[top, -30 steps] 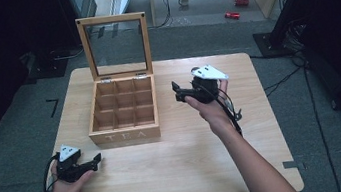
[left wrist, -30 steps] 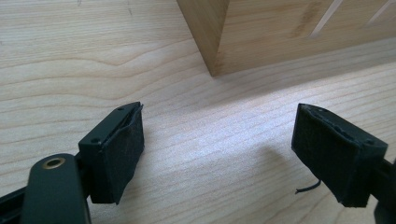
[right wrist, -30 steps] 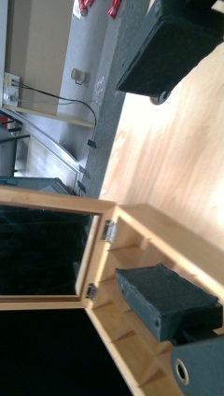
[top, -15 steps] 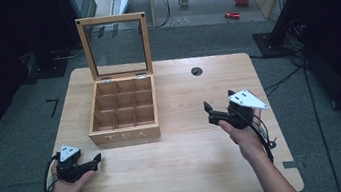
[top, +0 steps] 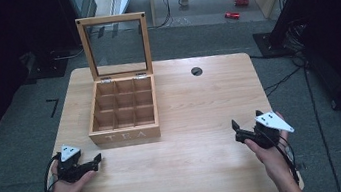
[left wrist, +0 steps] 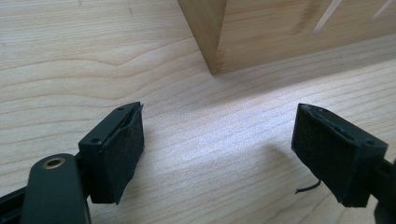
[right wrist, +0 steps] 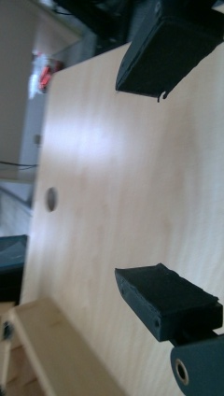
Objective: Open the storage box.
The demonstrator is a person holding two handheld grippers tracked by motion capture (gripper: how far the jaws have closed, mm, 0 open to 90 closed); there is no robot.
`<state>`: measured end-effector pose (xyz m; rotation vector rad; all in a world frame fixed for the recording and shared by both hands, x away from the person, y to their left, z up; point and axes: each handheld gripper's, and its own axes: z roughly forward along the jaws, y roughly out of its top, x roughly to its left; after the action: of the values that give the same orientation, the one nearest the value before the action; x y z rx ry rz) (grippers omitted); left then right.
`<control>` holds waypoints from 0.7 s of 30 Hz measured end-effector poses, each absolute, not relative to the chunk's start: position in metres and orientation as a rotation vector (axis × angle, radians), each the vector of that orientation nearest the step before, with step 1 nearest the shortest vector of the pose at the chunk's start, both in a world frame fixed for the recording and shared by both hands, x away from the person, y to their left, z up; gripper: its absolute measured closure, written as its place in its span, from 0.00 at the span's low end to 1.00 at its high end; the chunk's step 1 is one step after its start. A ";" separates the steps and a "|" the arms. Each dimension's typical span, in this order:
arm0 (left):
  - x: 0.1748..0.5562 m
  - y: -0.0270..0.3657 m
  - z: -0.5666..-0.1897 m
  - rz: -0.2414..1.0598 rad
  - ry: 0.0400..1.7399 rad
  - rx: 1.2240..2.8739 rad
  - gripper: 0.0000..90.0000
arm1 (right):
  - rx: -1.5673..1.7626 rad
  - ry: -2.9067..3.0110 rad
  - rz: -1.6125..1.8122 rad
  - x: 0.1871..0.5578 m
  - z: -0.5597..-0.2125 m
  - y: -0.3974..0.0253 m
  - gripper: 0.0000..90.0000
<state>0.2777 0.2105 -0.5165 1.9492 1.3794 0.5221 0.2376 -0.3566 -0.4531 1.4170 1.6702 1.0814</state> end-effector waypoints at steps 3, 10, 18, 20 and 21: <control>0.278 0.210 -0.516 0.524 1.379 1.952 0.20 | 1.464 1.674 1.048 0.232 -0.469 -0.367 0.10; 0.278 0.210 -0.516 0.526 1.380 1.953 0.20 | 1.598 1.712 0.942 0.222 -0.504 -0.401 0.10; 0.278 0.210 -0.517 0.529 1.380 1.955 0.20 | 1.701 1.823 0.850 0.227 -0.525 -0.400 0.11; 0.278 0.210 -0.517 0.529 1.380 1.954 0.20 | 1.687 1.834 0.832 0.227 -0.524 -0.398 0.11; 0.278 0.210 -0.517 0.529 1.380 1.955 0.20 | 1.685 1.831 0.826 0.226 -0.525 -0.397 0.11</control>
<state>0.2776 0.2099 -0.5165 1.9547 1.3796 0.5287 0.2264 -0.3968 -0.5250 1.6847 1.8315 0.8256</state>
